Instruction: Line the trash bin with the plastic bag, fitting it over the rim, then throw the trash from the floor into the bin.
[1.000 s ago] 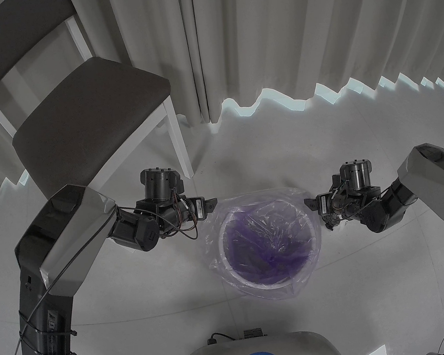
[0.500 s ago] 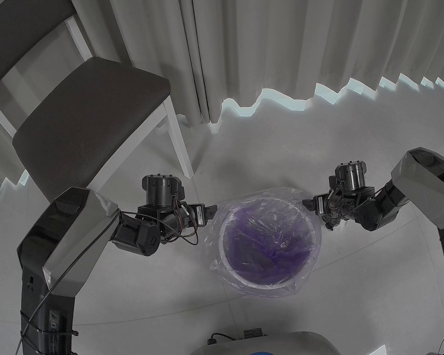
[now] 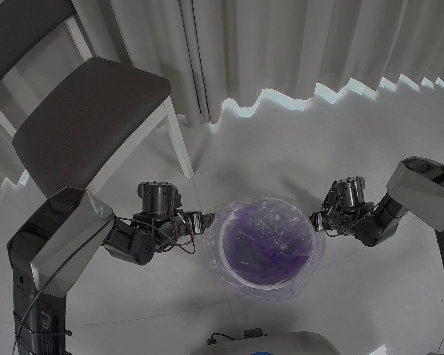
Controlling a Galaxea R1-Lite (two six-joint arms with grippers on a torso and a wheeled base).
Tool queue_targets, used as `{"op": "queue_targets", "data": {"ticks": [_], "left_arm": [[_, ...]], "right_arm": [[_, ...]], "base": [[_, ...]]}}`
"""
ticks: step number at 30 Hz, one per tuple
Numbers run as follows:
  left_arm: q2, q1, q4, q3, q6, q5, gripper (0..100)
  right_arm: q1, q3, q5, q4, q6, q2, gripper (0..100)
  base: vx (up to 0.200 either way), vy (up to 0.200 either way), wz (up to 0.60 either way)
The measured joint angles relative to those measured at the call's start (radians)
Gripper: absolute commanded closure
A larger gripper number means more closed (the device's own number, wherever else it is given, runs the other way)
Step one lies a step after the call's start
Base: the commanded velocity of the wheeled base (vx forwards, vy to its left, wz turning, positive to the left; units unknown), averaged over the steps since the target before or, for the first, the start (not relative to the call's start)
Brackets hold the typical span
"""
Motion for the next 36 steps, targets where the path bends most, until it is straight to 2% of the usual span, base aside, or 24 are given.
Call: {"op": "queue_targets", "data": {"ticks": [6, 14, 20, 28, 32, 36], "left_arm": [[-0.027, 0.007, -0.018, 0.03, -0.005, 0.0, 0], [-0.087, 0.023, -0.032, 0.096, -0.009, -0.009, 0], [-0.124, 0.024, -0.039, 0.177, -0.007, -0.011, 0], [-0.125, 0.009, -0.184, 0.301, -0.008, -0.017, 0], [-0.114, 0.005, -0.211, 0.344, -0.006, -0.017, 0], [-0.102, 0.005, -0.213, 0.36, -0.002, -0.017, 0]], "right_arm": [[-0.001, 0.016, 0.0, 0.01, 0.016, -0.034, 0], [-0.023, 0.031, -0.001, 0.136, 0.019, -0.144, 0], [-0.031, 0.095, 0.0, 0.149, 0.018, -0.204, 0], [-0.002, 0.244, -0.001, 0.084, 0.019, -0.233, 0], [0.01, 0.309, -0.006, -0.004, 0.019, -0.225, 0], [0.017, 0.343, -0.011, -0.021, 0.019, -0.202, 0]], "base": [[0.0, 0.0, 0.0], [0.0, 0.0, 0.0], [0.0, 0.0, 0.0], [0.0, 0.0, 0.0], [0.0, 0.0, 0.0], [0.0, 0.0, 0.0]]}}
